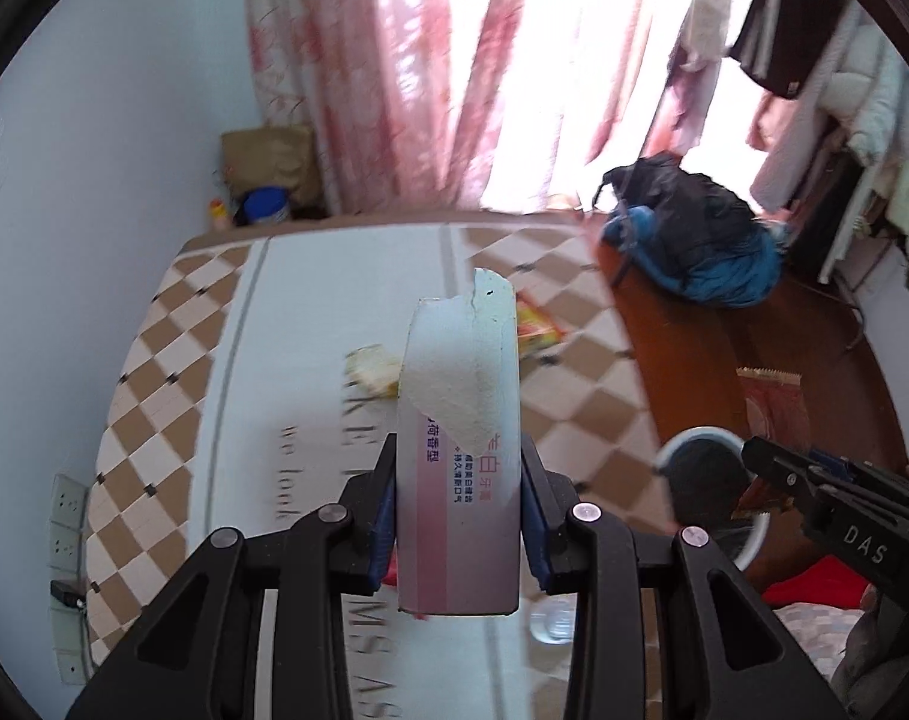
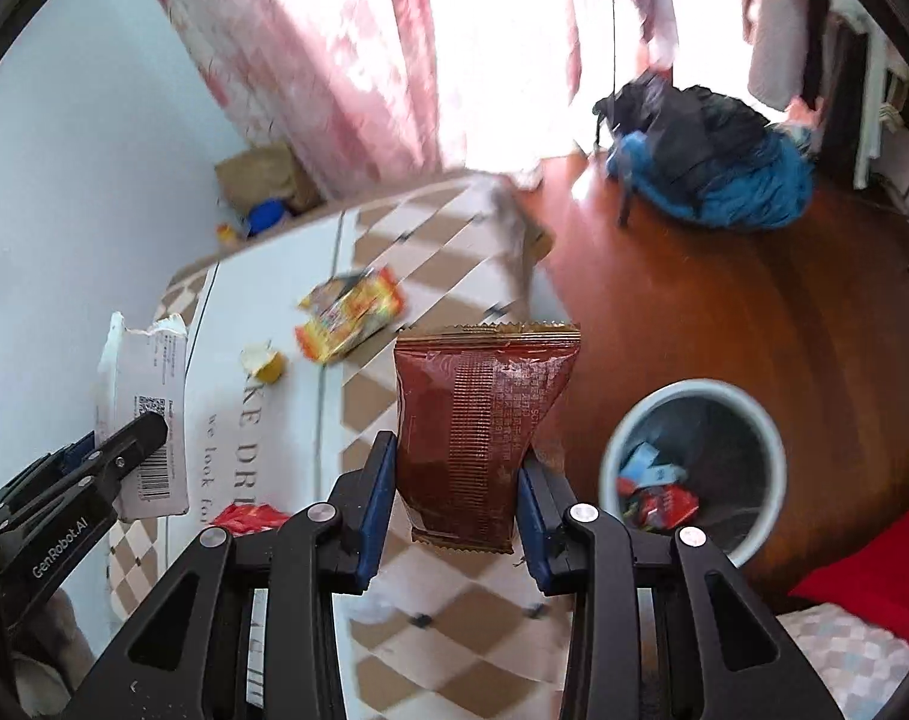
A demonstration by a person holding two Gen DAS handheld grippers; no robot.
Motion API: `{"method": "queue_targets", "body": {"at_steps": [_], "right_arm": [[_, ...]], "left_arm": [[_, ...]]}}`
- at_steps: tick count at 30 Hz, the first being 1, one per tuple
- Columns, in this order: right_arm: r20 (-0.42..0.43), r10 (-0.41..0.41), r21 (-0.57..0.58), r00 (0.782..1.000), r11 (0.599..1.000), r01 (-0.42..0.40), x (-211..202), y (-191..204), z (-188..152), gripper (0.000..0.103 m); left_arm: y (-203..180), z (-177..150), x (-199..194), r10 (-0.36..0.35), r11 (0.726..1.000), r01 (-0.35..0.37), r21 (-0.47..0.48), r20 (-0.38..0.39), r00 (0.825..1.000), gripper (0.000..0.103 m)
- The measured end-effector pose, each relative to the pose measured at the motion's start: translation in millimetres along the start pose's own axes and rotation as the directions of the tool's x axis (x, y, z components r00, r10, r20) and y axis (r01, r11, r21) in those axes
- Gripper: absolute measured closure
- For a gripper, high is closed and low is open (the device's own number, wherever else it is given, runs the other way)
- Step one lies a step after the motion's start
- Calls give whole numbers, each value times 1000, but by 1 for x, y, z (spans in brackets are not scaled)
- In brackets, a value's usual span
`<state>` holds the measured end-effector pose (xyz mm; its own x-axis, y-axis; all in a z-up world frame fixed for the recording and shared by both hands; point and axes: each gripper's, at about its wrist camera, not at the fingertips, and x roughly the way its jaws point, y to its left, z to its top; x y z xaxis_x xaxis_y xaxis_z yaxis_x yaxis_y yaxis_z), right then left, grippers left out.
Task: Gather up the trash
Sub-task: 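Carry the snack bag and pink-white box over the trash bin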
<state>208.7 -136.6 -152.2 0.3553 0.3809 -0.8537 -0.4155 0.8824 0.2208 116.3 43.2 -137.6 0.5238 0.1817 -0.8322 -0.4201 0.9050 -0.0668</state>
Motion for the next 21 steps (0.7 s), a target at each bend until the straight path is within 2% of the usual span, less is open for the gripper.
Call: {"method": "queue_targets", "body": {"at_steps": [4,8,13,17,21], "right_arm": [[30,-22,49,999,999,20,-33,-46,-2,65],[47,-73,119,996,991,67,-57,-109,-8,65],[16,-121,203,993,972,115,-55,-184,-21,65],[-43,-87,299,995,949,96,-30,-249,-37,65],[-107,-79,356,991,928,113,4,-295,-56,65]], "left_arm": [[-44,1,-9,-60,997,59,52,12,998,72],[-101,0,-5,-121,985,121,123,0,993,72],[-177,-3,19,-189,960,197,199,-58,980,72],[-234,-7,58,-256,933,284,222,-147,956,72],[-277,-11,106,-304,910,361,203,-264,915,72]]}}
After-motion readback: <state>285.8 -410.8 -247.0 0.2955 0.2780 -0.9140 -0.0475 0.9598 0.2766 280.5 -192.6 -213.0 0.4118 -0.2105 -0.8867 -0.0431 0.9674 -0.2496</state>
